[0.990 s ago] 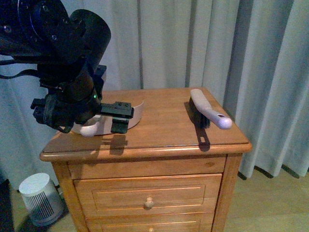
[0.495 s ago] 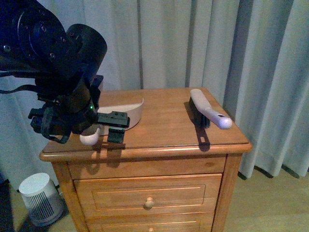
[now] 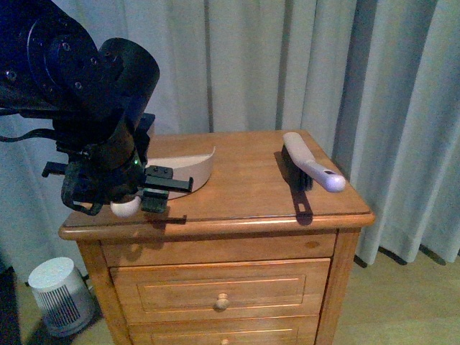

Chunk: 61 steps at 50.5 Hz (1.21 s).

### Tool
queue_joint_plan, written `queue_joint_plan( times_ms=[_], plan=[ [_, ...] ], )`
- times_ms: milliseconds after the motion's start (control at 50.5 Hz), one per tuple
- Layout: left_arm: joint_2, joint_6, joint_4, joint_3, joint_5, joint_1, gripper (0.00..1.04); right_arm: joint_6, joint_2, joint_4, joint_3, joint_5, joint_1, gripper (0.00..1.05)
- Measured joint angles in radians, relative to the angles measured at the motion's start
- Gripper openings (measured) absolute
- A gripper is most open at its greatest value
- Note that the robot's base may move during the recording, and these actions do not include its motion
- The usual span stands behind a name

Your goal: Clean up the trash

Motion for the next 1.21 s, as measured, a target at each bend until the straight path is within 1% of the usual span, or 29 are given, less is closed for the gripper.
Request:
queue_joint_plan(
  times_ms=[79,99,119,158,178,554,634,832,970,1050,1129,1208],
  plan=[
    [0.0,0.0,0.007,0.0,0.001,0.0,0.38,0.0,0.0,0.0,0.0,0.0,0.0,0.97],
    [0.0,0.0,0.008,0.0,0.003,0.0,0.33,0.0,0.0,0.0,0.0,0.0,0.0,0.97],
    [0.0,0.0,0.008,0.0,0.003,0.0,0.32,0.0,0.0,0.0,0.0,0.0,0.0,0.97],
    [0.0,0.0,0.008,0.0,0.002,0.0,0.26,0.0,0.0,0.0,0.0,0.0,0.0,0.97],
    [0.0,0.0,0.009,0.0,0.003,0.0,0.25,0.0,0.0,0.0,0.0,0.0,0.0,0.97],
    [-0.01,-0.003,0.032,-0.003,0.025,0.013,0.25,0.0,0.0,0.0,0.0,0.0,0.0,0.97],
    [-0.044,0.011,0.078,-0.021,0.018,0.021,0.25,0.0,0.0,0.0,0.0,0.0,0.0,0.97],
    [-0.202,0.119,0.23,-0.089,-0.004,0.046,0.25,0.0,0.0,0.0,0.0,0.0,0.0,0.97],
    [-0.382,0.211,0.37,-0.217,0.029,0.075,0.25,0.0,0.0,0.0,0.0,0.0,0.0,0.97],
    [-0.472,0.237,0.413,-0.295,0.072,0.09,0.25,0.0,0.0,0.0,0.0,0.0,0.0,0.97],
    [-0.565,0.294,0.472,-0.389,0.078,0.096,0.25,0.0,0.0,0.0,0.0,0.0,0.0,0.97],
    [-0.681,0.352,0.501,-0.49,0.116,0.108,0.25,0.0,0.0,0.0,0.0,0.0,0.0,0.97]
  ],
)
